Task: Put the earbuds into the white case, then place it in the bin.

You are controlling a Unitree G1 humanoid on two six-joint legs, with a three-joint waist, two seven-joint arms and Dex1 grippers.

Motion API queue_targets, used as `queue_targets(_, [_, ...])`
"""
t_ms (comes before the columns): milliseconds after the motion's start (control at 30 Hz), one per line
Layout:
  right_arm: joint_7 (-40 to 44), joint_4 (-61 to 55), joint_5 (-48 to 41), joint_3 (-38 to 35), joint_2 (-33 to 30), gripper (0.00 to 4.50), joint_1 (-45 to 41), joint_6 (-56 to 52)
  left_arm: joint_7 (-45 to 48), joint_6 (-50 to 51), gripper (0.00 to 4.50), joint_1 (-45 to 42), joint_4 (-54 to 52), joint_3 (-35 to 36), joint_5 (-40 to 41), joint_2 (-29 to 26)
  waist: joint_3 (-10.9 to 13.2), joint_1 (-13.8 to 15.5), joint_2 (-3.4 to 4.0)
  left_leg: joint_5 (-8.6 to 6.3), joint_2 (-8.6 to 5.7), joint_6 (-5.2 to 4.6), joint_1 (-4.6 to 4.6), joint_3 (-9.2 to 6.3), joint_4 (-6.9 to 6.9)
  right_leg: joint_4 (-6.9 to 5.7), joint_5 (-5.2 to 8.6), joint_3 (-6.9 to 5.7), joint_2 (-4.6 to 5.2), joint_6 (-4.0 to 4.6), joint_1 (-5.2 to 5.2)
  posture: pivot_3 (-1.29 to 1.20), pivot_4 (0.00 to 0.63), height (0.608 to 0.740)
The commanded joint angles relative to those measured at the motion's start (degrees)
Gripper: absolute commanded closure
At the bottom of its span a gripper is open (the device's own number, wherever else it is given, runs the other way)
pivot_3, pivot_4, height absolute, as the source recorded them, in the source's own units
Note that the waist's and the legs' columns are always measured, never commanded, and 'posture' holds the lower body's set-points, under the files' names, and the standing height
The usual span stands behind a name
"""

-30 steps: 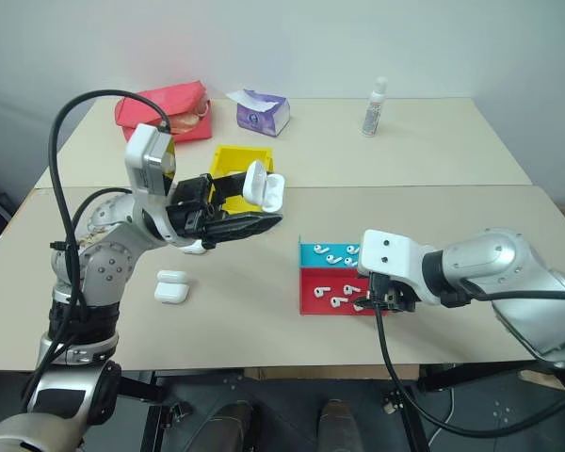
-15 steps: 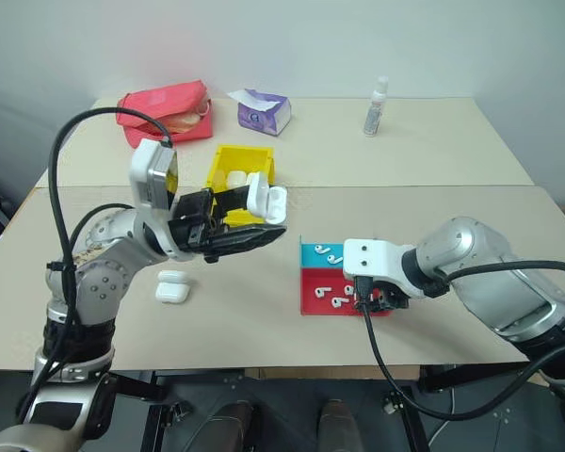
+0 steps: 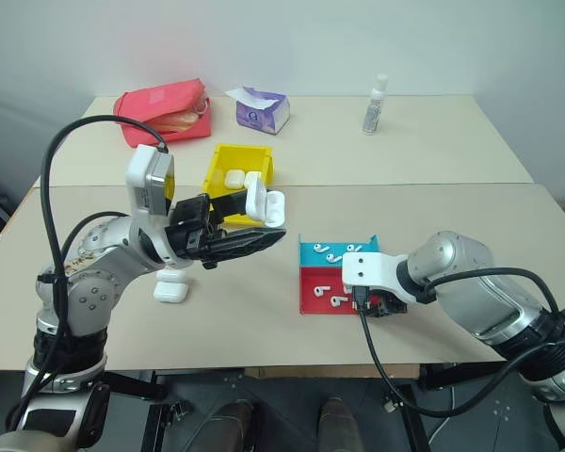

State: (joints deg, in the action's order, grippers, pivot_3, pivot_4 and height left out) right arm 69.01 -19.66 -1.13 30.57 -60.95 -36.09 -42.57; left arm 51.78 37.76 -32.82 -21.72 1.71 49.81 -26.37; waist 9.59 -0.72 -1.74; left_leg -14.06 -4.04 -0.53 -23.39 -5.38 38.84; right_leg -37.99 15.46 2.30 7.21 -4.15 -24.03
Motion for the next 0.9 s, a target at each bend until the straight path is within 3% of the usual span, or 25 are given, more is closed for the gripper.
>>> queue_targets(33, [0.7, 0.6, 1.4, -0.8, 0.5, 1.96, 0.3, 1.5, -0.7, 0.1, 1.73, 0.5, -2.5, 1.3, 1.7, -0.5, 0.0, 0.0, 0.00, 0.00, 0.00, 0.00, 0.00, 0.00, 0.00, 0.00, 0.00, 0.00, 0.00, 0.00, 0.00, 0.00, 0.150, 0.740])
queue_targets(600, [1.3, 1.6, 3.4, -1.7, 2.3, 1.96, 1.3, 2.6, -2.4, 0.3, 1.73, 2.2, -4.4, 1.4, 3.7, -2.3, 0.0, 0.0, 0.00, 0.00, 0.01, 0.00, 0.03, 0.03, -0.01, -0.02, 0.00, 0.03, -0.01, 0.00, -0.01, 0.00, 0.150, 0.740])
queue_targets(700, [1.4, 1.2, 3.2, -2.0, 2.2, 2.56, 1.8, 2.8, -2.2, 0.3, 1.73, 2.3, -4.1, 1.4, 3.8, -2.7, 0.0, 0.0, 0.00, 0.00, 0.01, 0.00, 0.03, 0.03, -0.01, -0.01, 0.00, 0.03, -0.01, 0.00, -0.01, 0.00, 0.150, 0.740])
queue_targets(833, [1.6, 0.1, 3.0, -2.5, 2.2, 3.84, 2.3, 2.3, -2.1, 0.3, 1.73, 2.3, -4.0, 1.4, 3.9, -3.1, 0.0, 0.0, 0.00, 0.00, 0.01, 0.00, 0.05, 0.03, 0.01, -0.02, -0.01, 0.03, -0.01, 0.01, 0.02, 0.00, 0.150, 0.740])
queue_targets(900, [1.5, -0.1, 3.0, -2.6, 2.2, 3.89, 2.7, 2.2, -2.0, 0.3, 1.73, 2.3, -3.9, 1.4, 4.0, -3.2, 0.0, 0.0, 0.00, 0.00, 0.01, 0.00, 0.06, 0.03, 0.00, -0.04, -0.01, 0.02, -0.01, 0.01, 0.02, 0.00, 0.150, 0.740])
